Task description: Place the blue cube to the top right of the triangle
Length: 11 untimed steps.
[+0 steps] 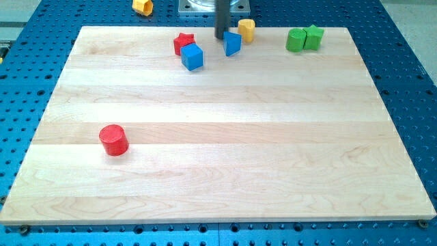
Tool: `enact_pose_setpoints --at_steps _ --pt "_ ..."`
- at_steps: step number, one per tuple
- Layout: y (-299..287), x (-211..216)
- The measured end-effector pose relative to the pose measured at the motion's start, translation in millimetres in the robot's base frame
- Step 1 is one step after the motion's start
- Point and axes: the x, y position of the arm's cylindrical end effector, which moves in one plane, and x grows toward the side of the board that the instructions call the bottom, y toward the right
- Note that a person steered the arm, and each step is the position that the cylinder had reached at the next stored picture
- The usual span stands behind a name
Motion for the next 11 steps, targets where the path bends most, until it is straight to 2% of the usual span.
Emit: enact_pose_setpoints --at_steps 1,2,3,4,6,8,10,11 --pt "20 -4" --pt "91 0" --pt "128 26" --pt "78 27" --pt "6 159" --pt "-85 124" --pt "-9 94" --pt "-39 60"
